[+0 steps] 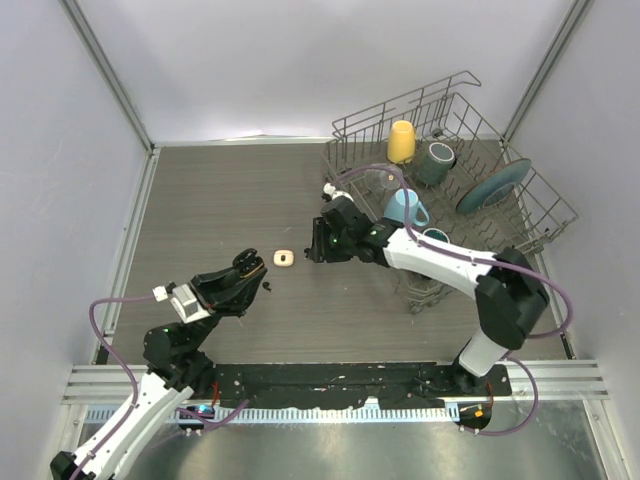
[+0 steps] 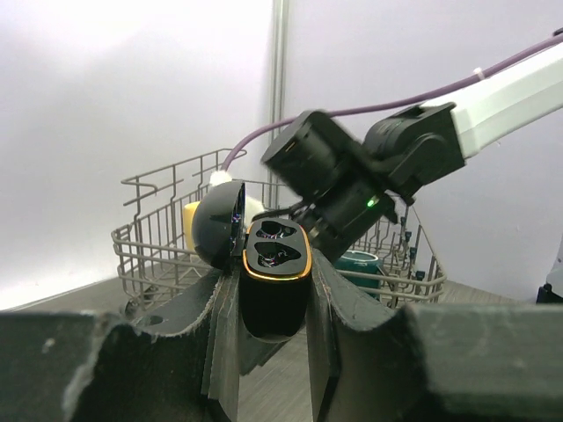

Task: Insert the wireless bluetooth earbuds into the charging case
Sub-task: Pick up the earbud from the center of the board, then place the earbud in the charging case.

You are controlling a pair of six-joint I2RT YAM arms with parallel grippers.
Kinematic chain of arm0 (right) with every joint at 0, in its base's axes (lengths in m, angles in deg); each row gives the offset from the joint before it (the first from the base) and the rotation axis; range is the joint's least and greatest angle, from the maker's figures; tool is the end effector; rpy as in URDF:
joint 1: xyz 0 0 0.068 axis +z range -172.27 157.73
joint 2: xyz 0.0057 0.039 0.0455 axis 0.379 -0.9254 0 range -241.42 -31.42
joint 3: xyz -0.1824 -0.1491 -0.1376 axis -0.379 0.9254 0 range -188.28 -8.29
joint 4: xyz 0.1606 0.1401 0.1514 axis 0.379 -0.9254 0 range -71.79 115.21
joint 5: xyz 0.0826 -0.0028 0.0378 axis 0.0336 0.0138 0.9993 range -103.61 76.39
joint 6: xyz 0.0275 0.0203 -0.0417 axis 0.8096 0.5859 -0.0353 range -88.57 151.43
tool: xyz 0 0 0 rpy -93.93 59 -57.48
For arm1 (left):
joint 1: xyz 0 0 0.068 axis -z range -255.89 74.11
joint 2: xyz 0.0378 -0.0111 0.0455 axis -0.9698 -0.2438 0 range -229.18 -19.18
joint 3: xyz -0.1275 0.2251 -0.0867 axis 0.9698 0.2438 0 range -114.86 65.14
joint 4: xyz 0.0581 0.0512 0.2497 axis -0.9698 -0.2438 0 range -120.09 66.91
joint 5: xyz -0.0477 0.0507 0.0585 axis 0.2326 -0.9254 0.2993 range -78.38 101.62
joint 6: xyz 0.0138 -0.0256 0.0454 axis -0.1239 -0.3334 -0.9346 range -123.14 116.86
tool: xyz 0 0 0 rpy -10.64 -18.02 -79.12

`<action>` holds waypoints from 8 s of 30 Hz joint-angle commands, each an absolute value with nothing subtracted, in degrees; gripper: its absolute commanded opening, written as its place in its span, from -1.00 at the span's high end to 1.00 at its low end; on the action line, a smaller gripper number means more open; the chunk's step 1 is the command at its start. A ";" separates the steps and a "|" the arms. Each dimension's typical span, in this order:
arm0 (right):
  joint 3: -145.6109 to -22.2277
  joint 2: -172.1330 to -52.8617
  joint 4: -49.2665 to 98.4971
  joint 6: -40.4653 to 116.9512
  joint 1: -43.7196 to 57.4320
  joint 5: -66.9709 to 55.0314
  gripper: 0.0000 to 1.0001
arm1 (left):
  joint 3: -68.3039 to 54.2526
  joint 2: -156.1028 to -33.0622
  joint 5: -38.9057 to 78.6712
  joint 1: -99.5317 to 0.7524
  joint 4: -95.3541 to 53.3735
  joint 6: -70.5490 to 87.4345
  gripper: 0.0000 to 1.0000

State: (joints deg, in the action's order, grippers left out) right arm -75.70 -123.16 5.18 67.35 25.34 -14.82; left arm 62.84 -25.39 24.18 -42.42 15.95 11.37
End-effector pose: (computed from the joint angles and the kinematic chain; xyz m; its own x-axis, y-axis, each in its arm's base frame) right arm 0.2395 0.2612 0.2545 -0.8090 -0.0163 -0.5876 -0.3132 0.8578 0.4075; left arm 0.0750 -0.0587 0.2479 0.2928 -0.4867 -0.8231 0.7850 0.6139 -0.0837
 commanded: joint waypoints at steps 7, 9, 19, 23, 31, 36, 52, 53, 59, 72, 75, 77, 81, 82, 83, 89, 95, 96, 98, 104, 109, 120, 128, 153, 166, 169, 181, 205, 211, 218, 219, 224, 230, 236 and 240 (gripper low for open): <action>-86.41 -135.99 2.27 65.09 25.54 -24.33 0.14 | 70.42 -24.36 23.14 -42.49 19.71 10.40 1.00; -88.60 -137.58 2.01 65.09 25.54 -24.60 0.14 | 70.33 -24.54 23.22 -42.49 20.23 10.22 1.00; -96.44 -146.55 -1.15 67.29 25.54 -29.25 0.14 | 69.63 -22.96 23.22 -42.49 21.55 10.22 1.00; -97.49 -147.78 -1.95 68.43 25.72 -31.27 0.14 | 69.54 -22.43 23.14 -42.49 21.47 10.14 1.00; -99.51 -150.06 -1.86 70.01 26.24 -32.95 0.14 | 69.63 -22.43 22.87 -42.49 21.11 9.96 1.00; -102.50 -152.44 -3.53 71.42 26.59 -32.95 0.13 | 69.63 -22.17 22.87 -42.49 21.03 9.96 1.00; -104.96 -155.61 -5.38 72.12 27.39 -36.38 0.13 | 69.54 -21.02 22.70 -42.49 19.45 9.87 1.00; -105.05 -155.61 -5.46 72.12 27.39 -36.37 0.14 | 69.63 -21.02 22.70 -42.49 19.45 9.78 1.00; -105.58 -156.66 -5.46 72.03 27.39 -35.41 0.14 | 69.54 -21.02 22.61 -42.49 19.27 9.87 1.00; -106.02 -157.98 -5.81 71.86 27.74 -35.23 0.21 | 69.54 -20.76 22.34 -42.49 18.39 9.87 1.00; -106.11 -158.24 -6.25 71.77 27.83 -35.23 0.27 | 69.54 -20.76 22.26 -42.49 18.30 9.78 1.00; -106.02 -158.33 -6.43 71.59 28.00 -35.23 0.31 | 69.45 -20.67 22.26 -42.49 18.13 9.78 1.00; -106.02 -158.42 -6.69 70.54 28.18 -34.71 0.45 | 69.36 -20.67 22.17 -42.49 17.95 9.70 1.00; -106.02 -158.33 -6.95 70.10 28.18 -34.53 0.49 | 69.45 -20.58 22.26 -42.49 17.86 9.70 1.00; -106.02 -158.33 -7.04 69.75 28.35 -34.44 0.54 | 69.45 -20.50 22.26 -42.49 17.78 9.70 1.00; -105.23 -158.24 -7.57 65.46 29.14 -31.90 0.68 | 69.36 -20.23 22.08 -42.40 17.60 9.78 1.00; -103.56 -157.37 -9.07 59.92 31.25 -30.40 0.74 | 69.19 -19.88 22.17 -42.49 17.07 9.87 1.00; -102.34 -157.02 -9.24 59.30 31.69 -30.40 0.74 | 69.19 -19.88 22.17 -42.49 16.98 9.78 1.00; -100.75 -155.70 -9.24 58.15 31.96 -30.31 0.74 | 69.10 -19.88 22.17 -42.49 16.55 9.96 1.00; -95.21 -152.97 -9.51 55.34 32.13 -30.84 0.73 | 68.66 -16.81 22.17 -42.49 14.96 10.05 1.00; -90.64 -149.81 -8.72 52.18 32.13 -29.35 0.72 | 68.22 -16.80 22.43 -42.49 14.17 10.05 1.00; -90.99 -149.19 -8.28 54.28 32.13 -28.29 0.34 | 68.13 -16.80 22.78 -42.49 14.26 10.05 1.00; -91.43 -149.01 -9.59 58.23 32.13 -31.01 0.15 | 68.04 -16.80 22.61 -42.49 14.17 9.87 1.00; -90.64 -148.31 -10.83 70.89 32.40 -35.23 0.39 | 68.13 -16.80 22.17 -42.49 13.56 9.96 1.00; -89.06 -145.69 -8.72 68.70 32.40 -35.67 0.81 | 68.13 -16.80 21.90 -42.49 13.56 10.13 1.00; -86.17 -142.61 -4.69 67.03 32.40 -36.02 0.99 | 68.04 -16.80 21.64 -42.49 13.56 9.96 1.00; -67.11 -115.90 21.13 59.91 36.52 -48.41 0.98 | 68.22 -16.80 16.64 -42.49 13.91 12.24 1.00; -63.56 -100.50 54.48 35.47 46.98 -38.15 0.98 | 67.69 -24.01 25.50 -42.49 15.67 10.84 1.00; -64.53 -101.20 55.09 33.90 48.74 -35.41 0.98 | 66.11 -26.03 26.21 -42.49 13.65 9.96 1.00; -66.03 -102.61 54.30 32.22 50.85 -32.69 0.98 | 65.23 -29.46 26.65 -42.49 14.26 10.13 1.00; -66.20 -102.87 54.39 31.96 51.38 -32.33 0.98 | 65.32 -29.81 26.74 -42.49 14.69 10.22 1.00; -66.82 -105.24 54.30 29.85 52.87 -32.59 0.98 | 65.41 -29.99 27.00 -42.49 15.40 10.49 1.00; -67.26 -107.09 54.39 29.32 53.14 -32.51 0.99 | 65.67 -28.49 27.35 -42.49 15.32 10.57 1.00; -67.70 -108.14 54.57 28.35 53.23 -32.77 0.99 | 65.85 -27.09 27.53 -42.49 15.05 10.57 1.00; -67.79 -108.67 54.92 27.74 53.23 -32.86 0.99 | 65.85 -26.91 27.71 -42.49 15.14 10.66 1.00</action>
State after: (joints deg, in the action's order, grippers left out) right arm -65.08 -108.43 51.76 29.32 52.99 -32.77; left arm 62.84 -27.65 27.00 -42.42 12.63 11.17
